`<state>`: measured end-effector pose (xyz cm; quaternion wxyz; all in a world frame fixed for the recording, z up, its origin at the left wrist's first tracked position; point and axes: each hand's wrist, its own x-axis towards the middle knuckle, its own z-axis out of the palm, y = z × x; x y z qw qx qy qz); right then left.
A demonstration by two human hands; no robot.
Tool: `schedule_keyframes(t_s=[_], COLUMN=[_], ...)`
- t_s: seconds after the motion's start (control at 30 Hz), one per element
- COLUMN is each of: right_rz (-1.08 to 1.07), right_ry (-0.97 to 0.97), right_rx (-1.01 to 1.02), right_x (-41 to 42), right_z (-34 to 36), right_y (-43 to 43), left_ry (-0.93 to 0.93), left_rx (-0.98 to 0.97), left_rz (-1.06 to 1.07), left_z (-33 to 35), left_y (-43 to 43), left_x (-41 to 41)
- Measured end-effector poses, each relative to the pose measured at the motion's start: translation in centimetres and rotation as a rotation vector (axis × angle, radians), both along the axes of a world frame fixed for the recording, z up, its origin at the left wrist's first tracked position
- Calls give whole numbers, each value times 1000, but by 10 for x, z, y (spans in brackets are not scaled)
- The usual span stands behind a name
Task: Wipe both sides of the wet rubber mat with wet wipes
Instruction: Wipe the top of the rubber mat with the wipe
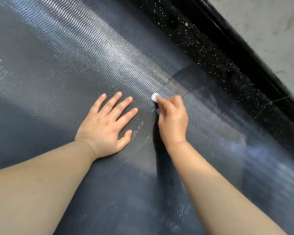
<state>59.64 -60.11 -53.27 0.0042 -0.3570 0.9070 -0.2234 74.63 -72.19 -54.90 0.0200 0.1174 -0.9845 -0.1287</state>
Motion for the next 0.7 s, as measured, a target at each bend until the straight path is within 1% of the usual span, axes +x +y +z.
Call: schedule_keyframes(t_s=[0.07, 0.13, 0.17, 0.2, 0.27, 0.3, 0.37, 0.4, 0.43, 0.5, 0.57, 0.63, 0.7], right_rz=[145, 252, 252, 225, 55, -79, -322, -360, -353, -326, -232, -26, 167], right_ry=[-59, -54, -30, 4, 59, 61, 36, 36, 26, 19, 24, 49, 10], right_rx=[0, 39, 59, 98, 178, 169, 75, 92, 128, 101, 19, -6, 12], right_x=[29, 20, 4, -15, -63, -87, -123, -133, -136, -119, -79, -30, 5], right_z=[5, 8, 9, 9, 7, 6, 8, 8, 5, 4, 0, -2, 0], right_y=[16, 20, 17, 11, -7, -16, -31, -36, -39, -45, -41, -28, -10], left_ry=[-7, -10, -10, -8, -7, -5, -1, 1, 4, 3, -4, -18, -27], left_rx=[3, 0, -6, -11, -15, -17, -22, -22, -23, -25, -15, -8, -4], left_rz=[3, 1, -2, -3, -3, -3, -4, -4, -4, -4, -2, 1, 2], left_z=[0, 0, 0, -1, -2, -2, -3, -2, -2, -1, -1, 1, 1], left_y=[0, 0, 0, 0, -1, -1, -1, -1, -1, -1, -1, -1, -1], left_x=[0, 0, 0, 1, 1, 1, 1, 1, 1, 0, 0, 0, 0])
